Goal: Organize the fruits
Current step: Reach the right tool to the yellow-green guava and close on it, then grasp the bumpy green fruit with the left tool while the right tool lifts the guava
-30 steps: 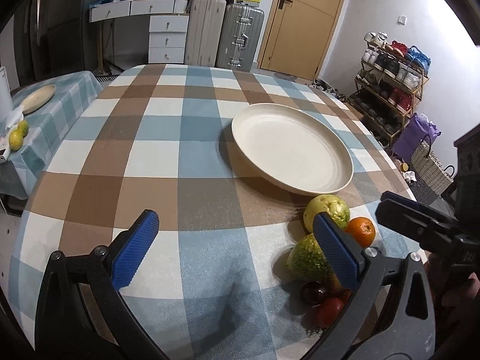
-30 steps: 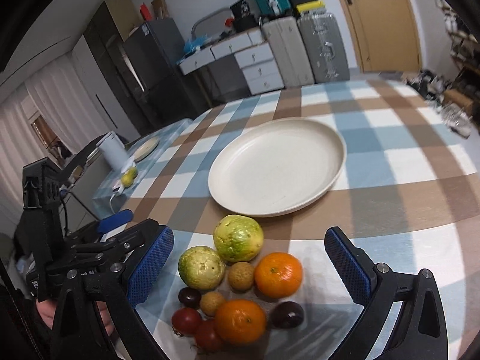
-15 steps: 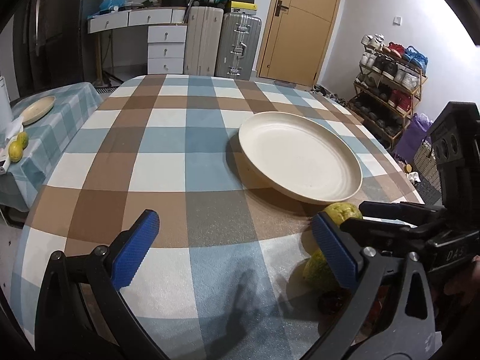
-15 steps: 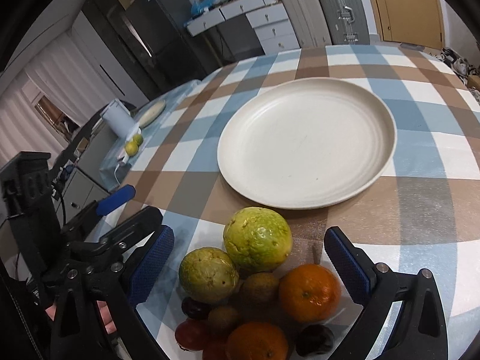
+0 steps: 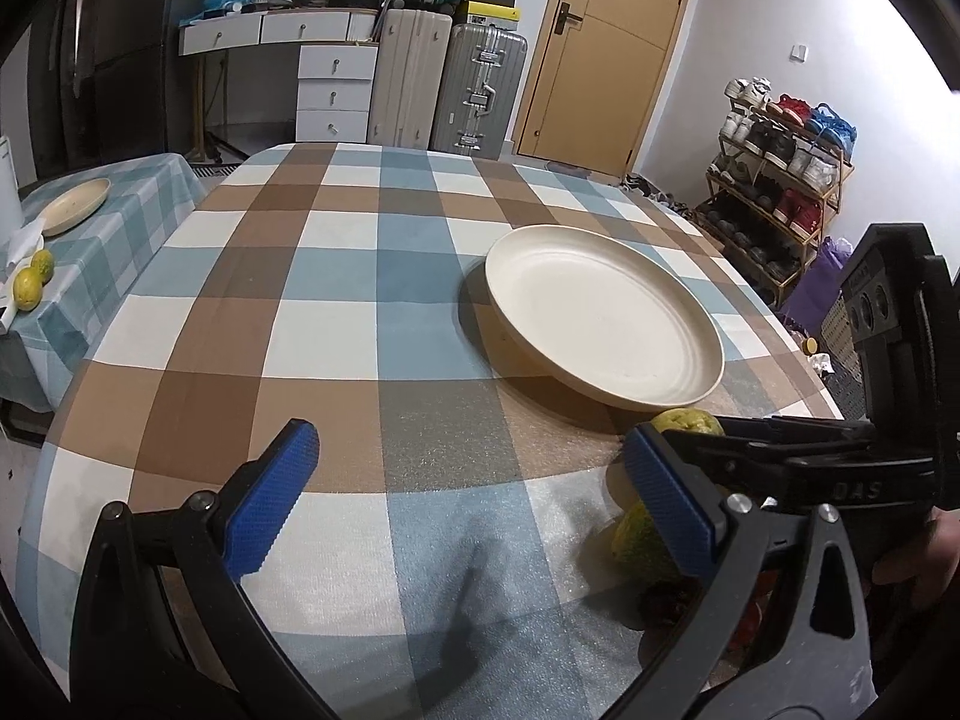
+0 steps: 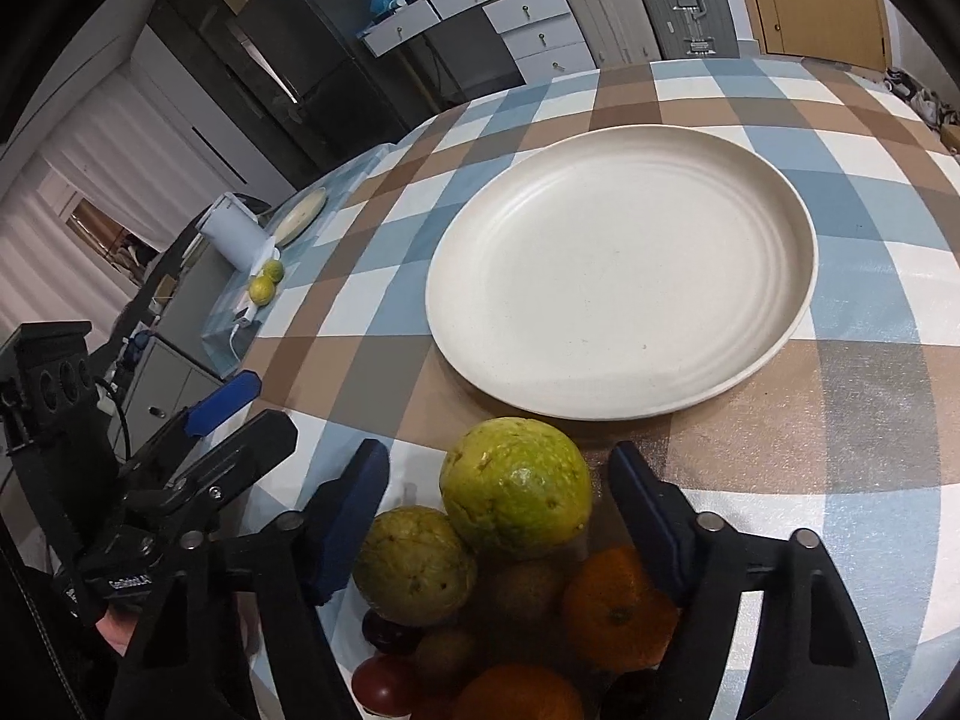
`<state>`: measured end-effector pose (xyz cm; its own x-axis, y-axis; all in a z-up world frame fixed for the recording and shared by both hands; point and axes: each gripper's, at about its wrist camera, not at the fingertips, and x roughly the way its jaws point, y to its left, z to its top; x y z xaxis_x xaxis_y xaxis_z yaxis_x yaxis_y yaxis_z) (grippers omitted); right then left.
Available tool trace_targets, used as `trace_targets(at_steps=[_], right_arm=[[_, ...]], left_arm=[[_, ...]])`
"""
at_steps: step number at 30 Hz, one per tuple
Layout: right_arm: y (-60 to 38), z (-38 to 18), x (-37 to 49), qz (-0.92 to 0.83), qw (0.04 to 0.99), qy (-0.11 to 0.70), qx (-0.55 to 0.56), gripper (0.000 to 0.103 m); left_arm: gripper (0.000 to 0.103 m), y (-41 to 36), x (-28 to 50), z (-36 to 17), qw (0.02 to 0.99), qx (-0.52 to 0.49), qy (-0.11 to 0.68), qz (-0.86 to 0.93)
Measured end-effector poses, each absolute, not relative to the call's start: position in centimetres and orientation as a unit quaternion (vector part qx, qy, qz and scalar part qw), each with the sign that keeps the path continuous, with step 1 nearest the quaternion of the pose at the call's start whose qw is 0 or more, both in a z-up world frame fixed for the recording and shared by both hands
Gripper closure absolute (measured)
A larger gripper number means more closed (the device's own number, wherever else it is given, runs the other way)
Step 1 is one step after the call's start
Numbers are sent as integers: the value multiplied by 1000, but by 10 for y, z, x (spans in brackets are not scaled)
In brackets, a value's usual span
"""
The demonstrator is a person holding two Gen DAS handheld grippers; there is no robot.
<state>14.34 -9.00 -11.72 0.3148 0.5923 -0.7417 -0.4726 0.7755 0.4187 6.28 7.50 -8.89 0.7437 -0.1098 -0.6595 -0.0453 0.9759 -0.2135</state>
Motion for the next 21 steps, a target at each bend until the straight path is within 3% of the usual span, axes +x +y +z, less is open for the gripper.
trace_targets(at_steps=[3,21], right_arm=[[-93,-118,145,321,810,486,61,52],[-129,-104,132,364,810,433,154,52]], left_arm=[[2,74,61,-87,928,-106,357,-14],[2,57,49,-75,928,-80,365,-1]])
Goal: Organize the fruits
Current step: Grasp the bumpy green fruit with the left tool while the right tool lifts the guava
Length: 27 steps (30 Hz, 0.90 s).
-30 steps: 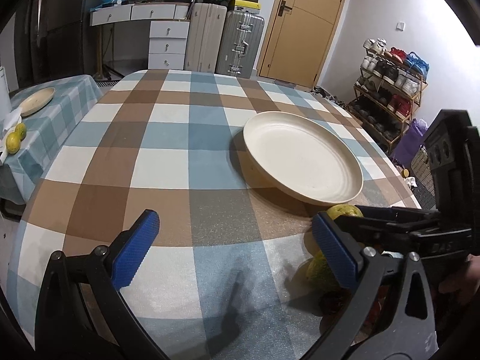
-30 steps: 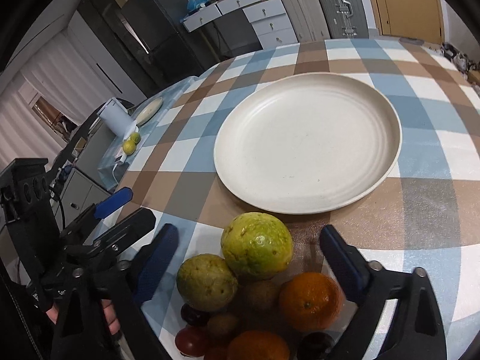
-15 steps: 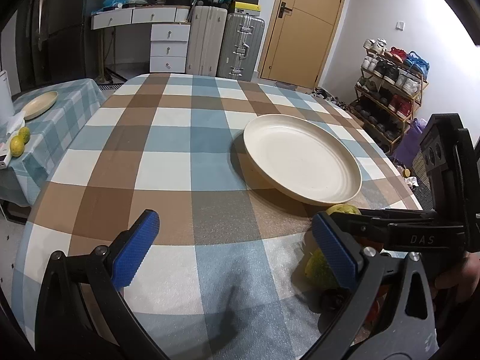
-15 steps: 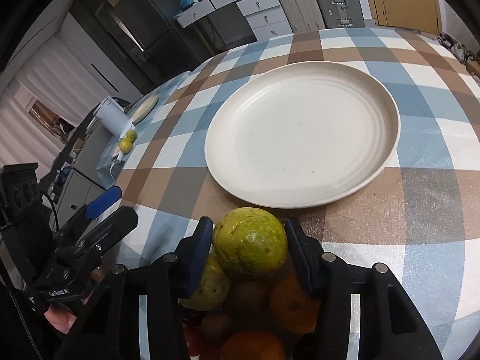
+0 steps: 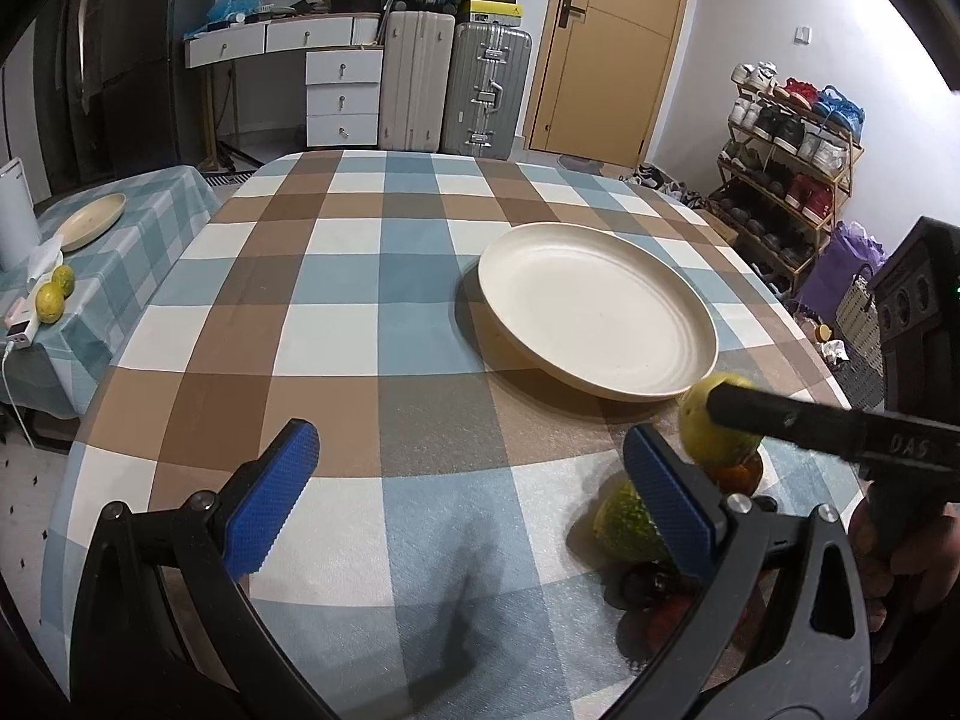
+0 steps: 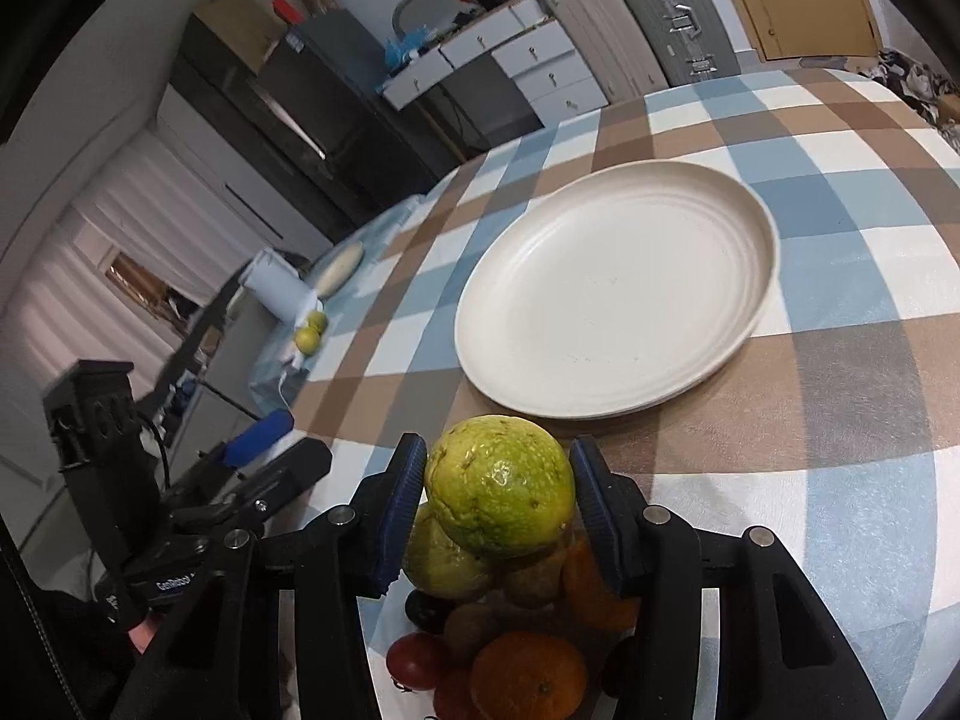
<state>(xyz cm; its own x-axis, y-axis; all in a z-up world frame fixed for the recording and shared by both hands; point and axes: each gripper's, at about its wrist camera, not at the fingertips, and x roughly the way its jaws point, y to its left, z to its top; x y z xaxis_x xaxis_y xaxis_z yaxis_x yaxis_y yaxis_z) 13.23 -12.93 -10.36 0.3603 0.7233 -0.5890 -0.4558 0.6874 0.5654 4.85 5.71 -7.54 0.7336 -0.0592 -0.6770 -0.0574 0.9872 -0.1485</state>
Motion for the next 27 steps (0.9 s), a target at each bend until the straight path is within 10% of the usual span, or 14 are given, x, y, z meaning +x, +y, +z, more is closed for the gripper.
trace_targets(at_steps=[27], right_arm=[[-220,-99,111,358,831,351,241,52]], left_arm=[[9,8,77,-105,880,-91,458,-83]])
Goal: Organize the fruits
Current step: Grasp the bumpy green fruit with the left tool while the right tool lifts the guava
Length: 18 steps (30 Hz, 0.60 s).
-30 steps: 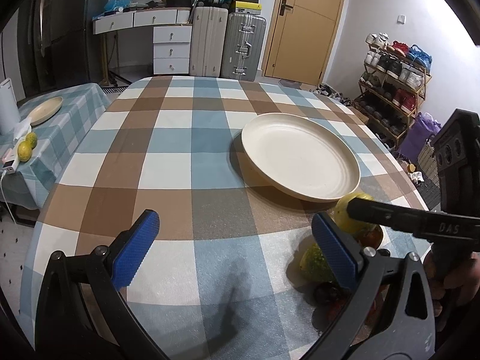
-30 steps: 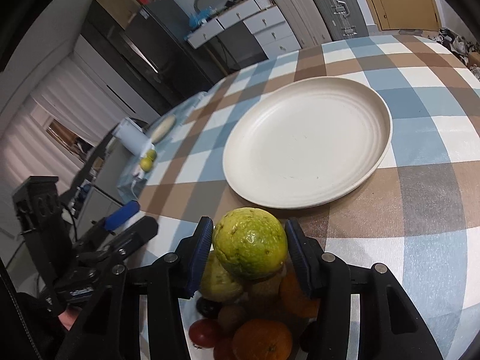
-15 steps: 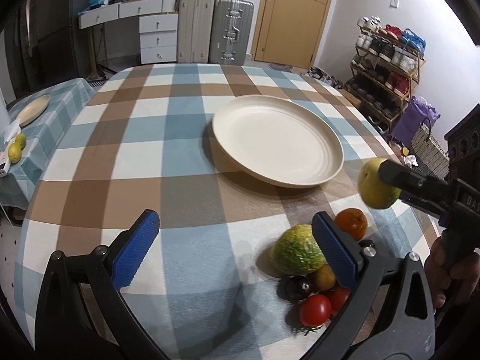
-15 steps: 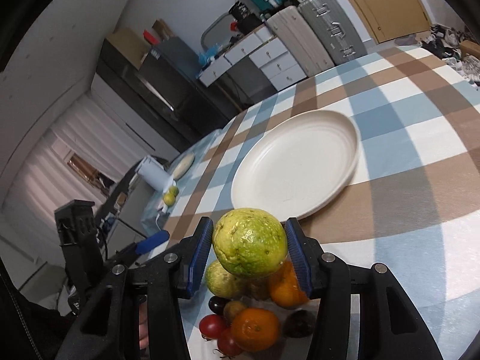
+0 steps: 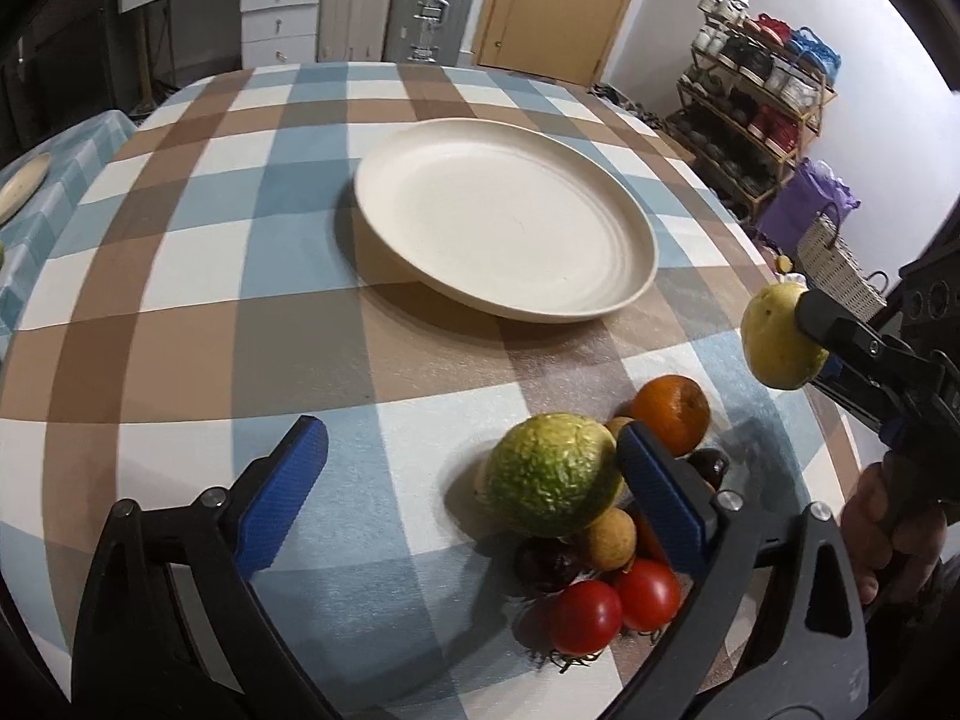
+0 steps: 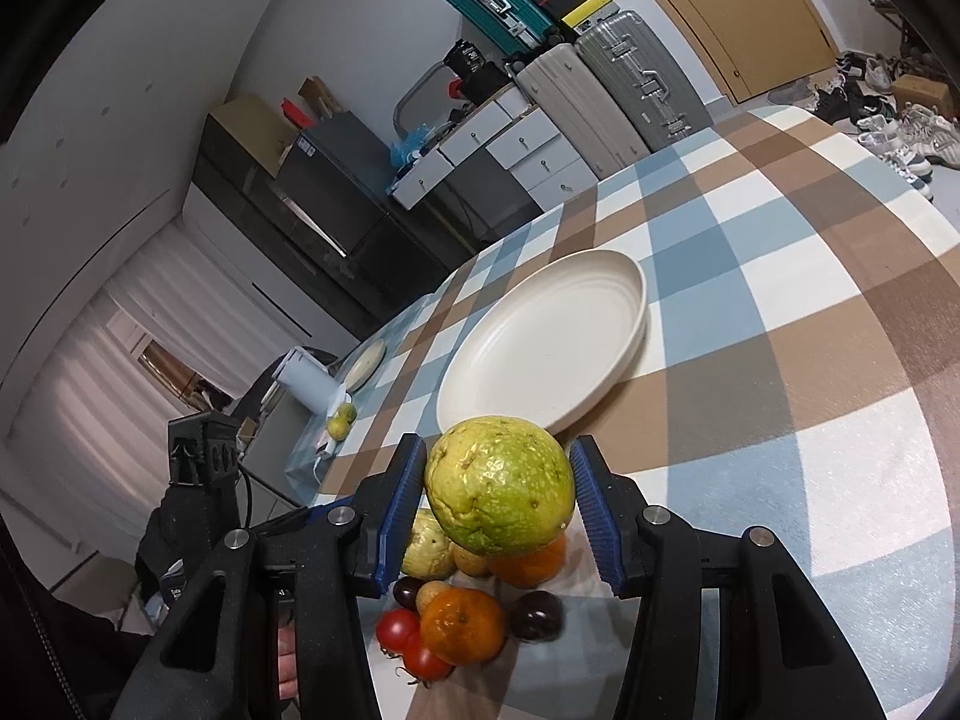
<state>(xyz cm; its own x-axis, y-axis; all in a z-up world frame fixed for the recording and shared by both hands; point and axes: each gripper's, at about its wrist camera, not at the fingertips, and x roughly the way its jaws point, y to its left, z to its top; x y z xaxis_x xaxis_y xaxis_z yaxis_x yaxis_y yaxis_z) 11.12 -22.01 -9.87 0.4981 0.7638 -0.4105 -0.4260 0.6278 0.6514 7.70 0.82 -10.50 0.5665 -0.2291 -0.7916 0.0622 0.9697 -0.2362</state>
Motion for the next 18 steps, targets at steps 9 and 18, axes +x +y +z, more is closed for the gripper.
trace_targets(at_steps=[9,18], right_arm=[[-225,-102,107,360,831,347,243,52],[-227,-101,106,356,834,348,241,52]], left_arm=[[49,5,82,-116,838,-159,493,-170],[52,7,80,-114,841,-165,483,-177]])
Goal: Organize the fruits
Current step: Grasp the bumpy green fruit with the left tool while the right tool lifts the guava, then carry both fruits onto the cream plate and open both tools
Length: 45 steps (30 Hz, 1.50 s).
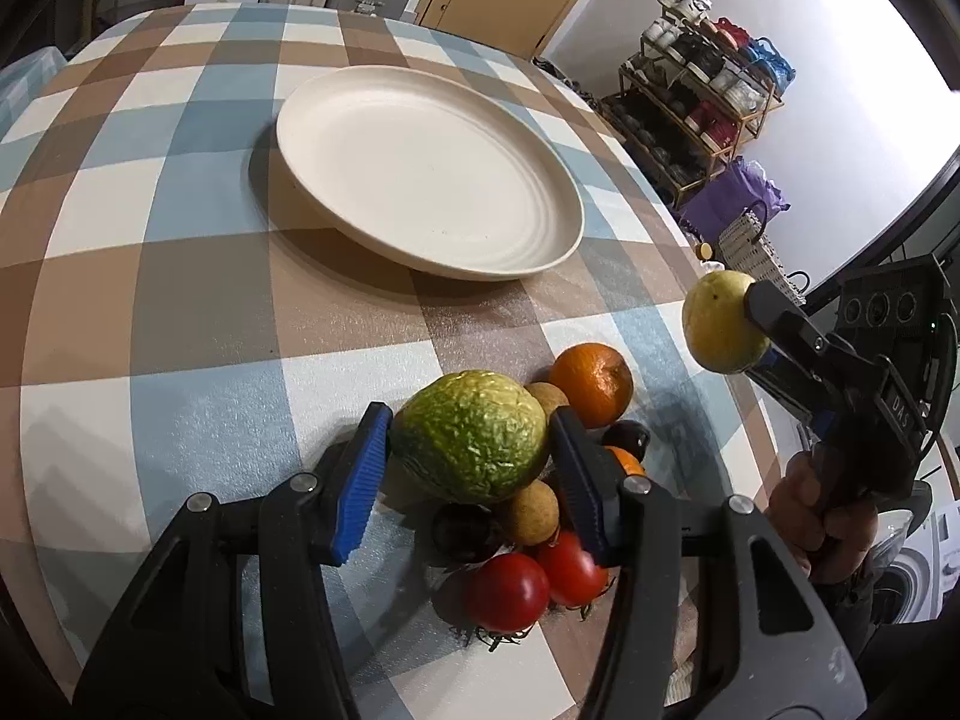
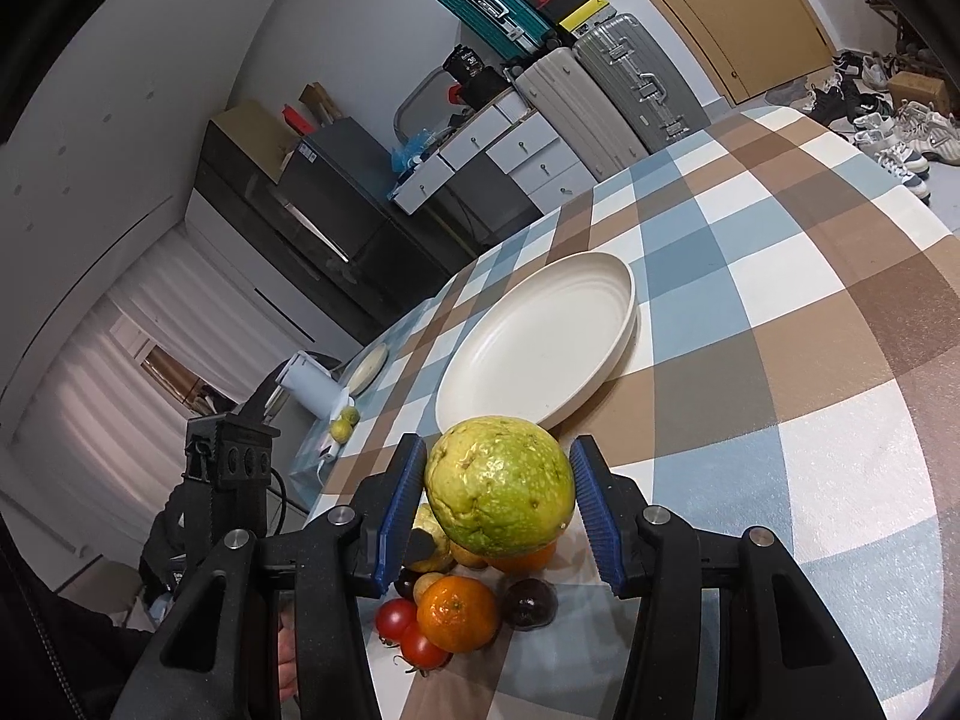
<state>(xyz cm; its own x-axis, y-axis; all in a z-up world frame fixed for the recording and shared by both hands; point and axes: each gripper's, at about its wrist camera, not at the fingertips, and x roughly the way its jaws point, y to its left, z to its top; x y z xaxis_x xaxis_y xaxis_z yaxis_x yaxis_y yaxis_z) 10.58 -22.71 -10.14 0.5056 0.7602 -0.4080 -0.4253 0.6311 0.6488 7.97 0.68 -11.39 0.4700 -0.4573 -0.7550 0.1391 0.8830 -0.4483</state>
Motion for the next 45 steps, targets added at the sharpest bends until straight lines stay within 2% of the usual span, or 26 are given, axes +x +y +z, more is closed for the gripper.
trace_targets(at_steps=[13,23,34,45], right_arm=[[-213,-85,119,365,834,347,226,52],[-189,-70,179,375,827,353,226,52],[-153,-77,271,368,820,383,214,52],[-137,-106,318,345,809,420,224,52]], left_arm=[[52,44,97,-67,874,-170,421,-175],[52,59,179,-42,885,-158,402,-174],[52,47,268,-70,871,-150,431,-182],[52,33,305,-104,863,-141,453,-176]])
